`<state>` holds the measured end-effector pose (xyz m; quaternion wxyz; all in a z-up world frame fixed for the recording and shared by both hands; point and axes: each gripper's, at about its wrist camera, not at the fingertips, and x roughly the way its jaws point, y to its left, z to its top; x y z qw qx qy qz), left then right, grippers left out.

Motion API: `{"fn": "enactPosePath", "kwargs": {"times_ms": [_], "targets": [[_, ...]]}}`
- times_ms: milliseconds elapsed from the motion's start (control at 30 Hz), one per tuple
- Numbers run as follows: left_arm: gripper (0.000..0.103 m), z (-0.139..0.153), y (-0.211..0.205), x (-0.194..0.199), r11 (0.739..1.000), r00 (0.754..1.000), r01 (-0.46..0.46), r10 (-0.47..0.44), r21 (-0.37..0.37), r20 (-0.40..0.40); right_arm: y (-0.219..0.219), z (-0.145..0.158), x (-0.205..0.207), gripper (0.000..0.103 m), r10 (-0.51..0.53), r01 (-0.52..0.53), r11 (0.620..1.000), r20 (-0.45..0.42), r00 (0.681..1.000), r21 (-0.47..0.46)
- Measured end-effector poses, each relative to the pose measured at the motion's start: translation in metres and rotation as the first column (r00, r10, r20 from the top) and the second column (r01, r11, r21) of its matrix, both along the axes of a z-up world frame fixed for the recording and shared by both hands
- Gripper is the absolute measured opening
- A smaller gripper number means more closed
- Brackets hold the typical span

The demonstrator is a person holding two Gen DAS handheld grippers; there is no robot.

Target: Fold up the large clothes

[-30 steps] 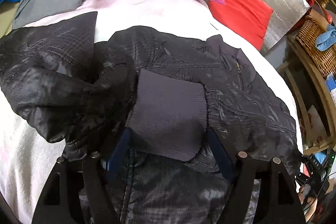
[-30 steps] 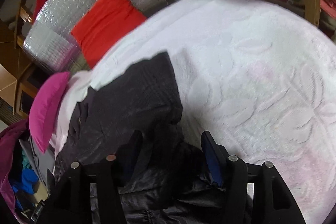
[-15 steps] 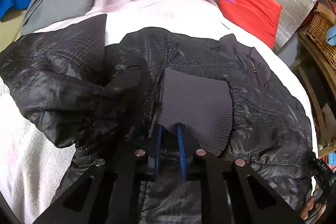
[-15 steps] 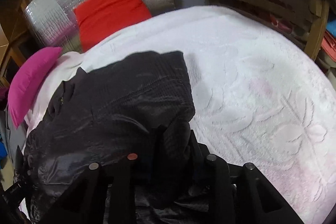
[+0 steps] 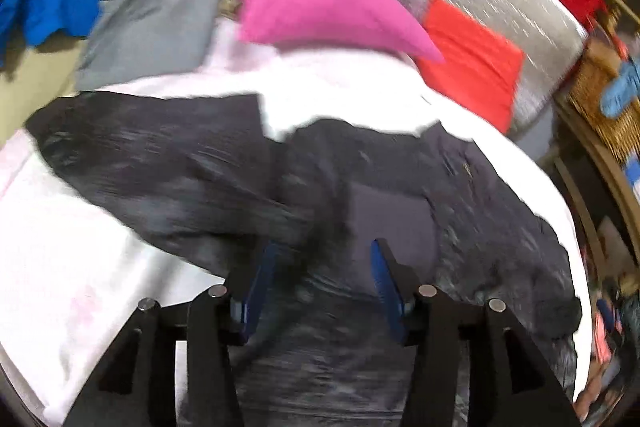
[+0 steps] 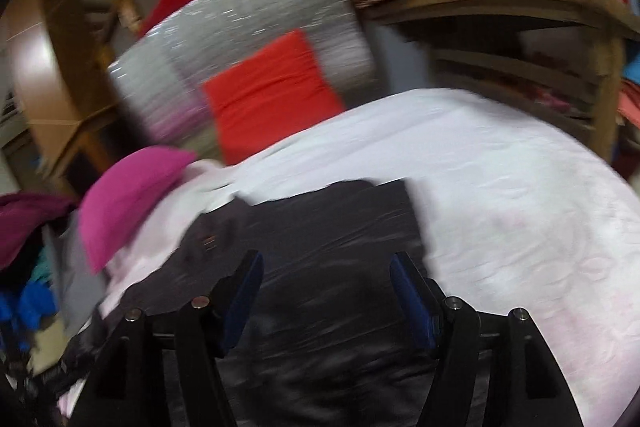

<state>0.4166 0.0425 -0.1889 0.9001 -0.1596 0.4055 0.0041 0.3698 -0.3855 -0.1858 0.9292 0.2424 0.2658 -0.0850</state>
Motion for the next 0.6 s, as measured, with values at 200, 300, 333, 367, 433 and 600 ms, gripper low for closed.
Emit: {"fn": "enactPosePath", "kwargs": {"times_ms": [200,300,333,367,433,600], "targets": [[0.07,0.005,0.085,-0.008,0.977,0.979,-0.203,0.204,-0.064,0.012,0.048,-0.023,0.025,0.046,0.198,-0.196,0.98,-0.092,0.976,0.027],[0.07,-0.007,0.122,-0.007,0.949,0.954,-0.299,0.296,-0.1,-0.039,0.065,-0.037,0.035,0.046,0.235,-0.236,0.972,-0.143,0.962,0.008],[0.07,-0.014,0.139,-0.006,0.934,0.941,-0.337,0.331,-0.117,-0.07,0.068,-0.042,0.04,0.046,0.234,-0.237,0.971,-0.168,0.957,0.004],[0.07,-0.019,0.146,-0.008,0.928,0.936,-0.351,0.342,-0.128,-0.083,0.069,-0.048,0.045,0.046,0.234,-0.236,0.972,-0.197,0.952,0.009],[0.07,-0.034,0.165,-0.004,0.901,0.919,-0.39,0.37,-0.19,-0.135,0.071,-0.062,0.055,0.046,0.231,-0.234,0.972,-0.264,0.936,0.019],[0.068,-0.067,0.198,-0.002,0.815,0.883,-0.468,0.413,-0.342,-0.224,0.068,-0.067,0.06,0.046,0.227,-0.233,0.972,-0.285,0.931,0.014]]}}
